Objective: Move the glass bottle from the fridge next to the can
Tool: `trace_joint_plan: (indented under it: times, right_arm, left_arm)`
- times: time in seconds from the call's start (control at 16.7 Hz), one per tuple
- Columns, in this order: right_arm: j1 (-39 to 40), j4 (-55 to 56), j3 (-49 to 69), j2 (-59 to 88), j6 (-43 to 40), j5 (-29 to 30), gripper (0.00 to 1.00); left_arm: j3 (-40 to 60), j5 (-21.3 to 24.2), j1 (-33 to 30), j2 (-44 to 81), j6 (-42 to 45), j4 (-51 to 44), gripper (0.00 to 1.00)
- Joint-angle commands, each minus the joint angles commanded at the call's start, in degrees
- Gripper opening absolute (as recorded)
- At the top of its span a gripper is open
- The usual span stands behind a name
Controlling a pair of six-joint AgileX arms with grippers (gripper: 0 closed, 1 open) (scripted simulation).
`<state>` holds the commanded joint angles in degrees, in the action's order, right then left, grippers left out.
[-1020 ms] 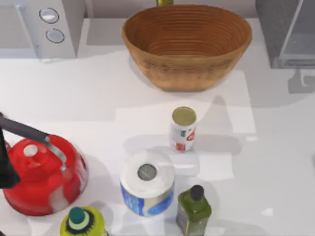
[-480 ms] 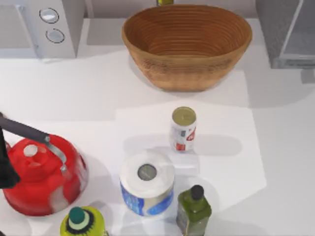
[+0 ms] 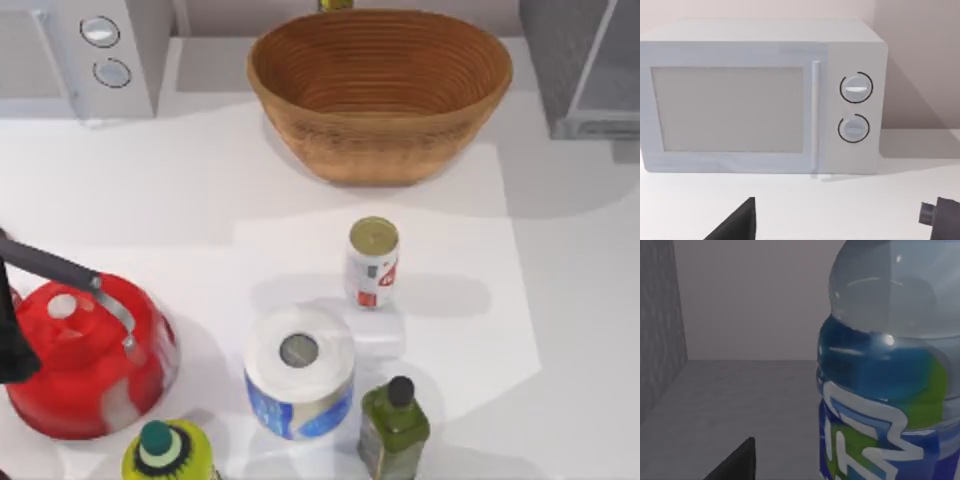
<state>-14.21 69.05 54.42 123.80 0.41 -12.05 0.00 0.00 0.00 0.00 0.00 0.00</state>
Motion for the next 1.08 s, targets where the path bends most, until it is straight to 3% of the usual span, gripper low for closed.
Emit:
trace_joint_plan:
  times: [0.42, 0.72, 1.08]
  right_arm:
    - [1.18, -6.44, 13.02, 6.50, -0.04, 1.32, 1.00]
    - [1.32, -7.19, 14.36, 7.14, -0.05, 1.47, 1.00]
    - [1.32, -7.19, 14.36, 7.14, -0.05, 1.47, 0.55]
  left_arm:
    - [0.00, 0.00, 0.00, 0.00, 0.00, 0.00, 1.00]
    - [0.00, 0.00, 0.00, 0.00, 0.00, 0.00, 1.00]
    - [0.00, 0.00, 0.00, 0.00, 0.00, 0.00, 1.00]
